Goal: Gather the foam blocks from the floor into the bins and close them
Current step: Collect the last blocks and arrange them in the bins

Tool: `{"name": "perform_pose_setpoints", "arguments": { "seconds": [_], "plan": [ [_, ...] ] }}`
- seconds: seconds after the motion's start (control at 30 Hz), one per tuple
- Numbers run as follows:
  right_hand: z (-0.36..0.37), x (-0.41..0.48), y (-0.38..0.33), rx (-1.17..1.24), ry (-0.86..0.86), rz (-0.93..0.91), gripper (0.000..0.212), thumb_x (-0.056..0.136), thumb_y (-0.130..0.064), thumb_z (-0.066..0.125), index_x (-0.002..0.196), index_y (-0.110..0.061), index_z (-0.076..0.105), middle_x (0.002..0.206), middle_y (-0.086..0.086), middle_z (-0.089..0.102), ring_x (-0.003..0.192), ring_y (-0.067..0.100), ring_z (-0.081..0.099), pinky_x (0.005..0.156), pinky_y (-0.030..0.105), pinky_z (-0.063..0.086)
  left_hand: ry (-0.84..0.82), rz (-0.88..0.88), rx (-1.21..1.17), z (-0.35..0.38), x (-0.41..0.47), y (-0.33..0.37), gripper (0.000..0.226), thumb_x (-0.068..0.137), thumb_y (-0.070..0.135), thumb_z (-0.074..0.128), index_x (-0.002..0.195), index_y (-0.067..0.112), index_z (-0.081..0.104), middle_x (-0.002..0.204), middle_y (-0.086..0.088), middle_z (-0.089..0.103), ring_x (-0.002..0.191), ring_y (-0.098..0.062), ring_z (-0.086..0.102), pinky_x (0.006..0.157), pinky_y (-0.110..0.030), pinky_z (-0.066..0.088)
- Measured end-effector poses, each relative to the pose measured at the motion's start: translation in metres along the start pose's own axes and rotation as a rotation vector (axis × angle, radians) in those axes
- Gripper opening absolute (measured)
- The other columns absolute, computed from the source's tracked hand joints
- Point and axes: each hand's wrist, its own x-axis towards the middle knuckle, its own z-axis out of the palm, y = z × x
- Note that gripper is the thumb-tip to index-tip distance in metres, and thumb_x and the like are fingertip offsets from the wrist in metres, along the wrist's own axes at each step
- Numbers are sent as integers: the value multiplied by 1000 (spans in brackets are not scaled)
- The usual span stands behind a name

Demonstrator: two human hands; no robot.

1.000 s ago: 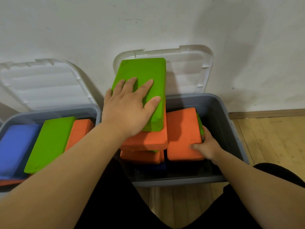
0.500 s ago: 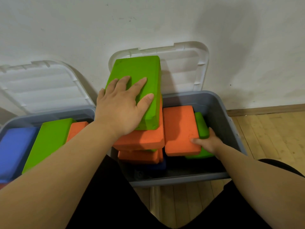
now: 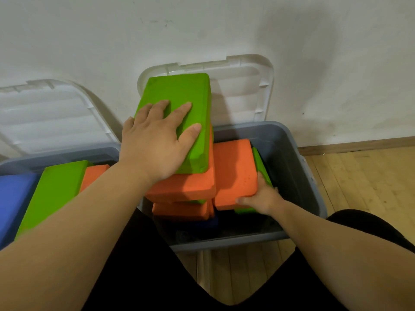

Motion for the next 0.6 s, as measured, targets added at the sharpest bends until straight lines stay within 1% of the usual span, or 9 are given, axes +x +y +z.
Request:
{"name": "perform_pose_setpoints", "arguments": {
  "seconds": [0.07,0.1,0.17,0.23,0.3,0.37,0.43,0.5,0.6],
  "plan": [
    [-1,-9,-8,-37,-4,-3,142,50,-82,77,158,-44,-7,156,5,40,151,41,21,121,61,14,-1,-2,8,1,-1,1,74,90,82,12,156,52,26,165,-2,30,153,-31,22,122,-56,22],
    [-2,-11,-11,-4,8,-24,142,48,-79,79,159,-45,-3,153,3,45,147,38,30,121,58,22,-3,-4,8,1,-1,1,74,90,82,12,156,52,25,165,-2,29,153,-31,22,122,-56,22],
    [-2,-10,-9,158,57,-90,140,39,-71,86,157,-45,15,139,-5,57,131,28,53,111,53,43,-6,-5,1,1,-1,0,75,89,82,12,156,53,25,166,-1,29,153,-31,21,122,-56,21],
    [-6,-15,-14,294,101,-144,124,44,-54,92,152,-43,33,130,-5,61,118,23,62,101,48,53,-2,-7,0,0,-1,-2,75,89,83,12,156,53,25,166,-1,29,153,-31,21,122,-56,21],
    [-20,-27,-27,343,167,-160,110,61,-36,94,155,-36,36,132,-1,61,117,24,62,96,42,52,0,-2,-3,0,0,-2,74,90,82,12,156,53,25,166,-2,29,153,-31,22,122,-56,21],
    [-40,-36,-36,306,276,-148,107,72,-28,89,160,-30,28,141,5,56,121,29,59,94,38,48,2,1,-5,1,-1,0,74,90,82,12,156,52,25,166,-2,29,153,-31,22,122,-56,21],
    [-65,-47,-41,254,412,-140,108,74,-32,86,162,-30,24,149,6,51,129,31,55,100,40,46,12,1,-1,2,-3,1,74,90,81,12,156,52,26,165,-2,30,152,-31,22,121,-56,22],
    [-81,-59,-47,230,537,-210,105,73,-38,85,160,-33,27,148,2,52,130,28,54,107,42,46,34,1,3,2,-4,2,73,90,81,13,155,52,29,164,-3,33,151,-32,25,121,-56,23],
    [-87,-69,-49,113,705,-338,99,69,-33,83,156,-32,36,142,6,54,128,29,52,108,43,44,51,7,8,3,-4,1,73,90,81,13,155,51,31,162,-3,35,149,-33,27,120,-55,25]
  ]
}}
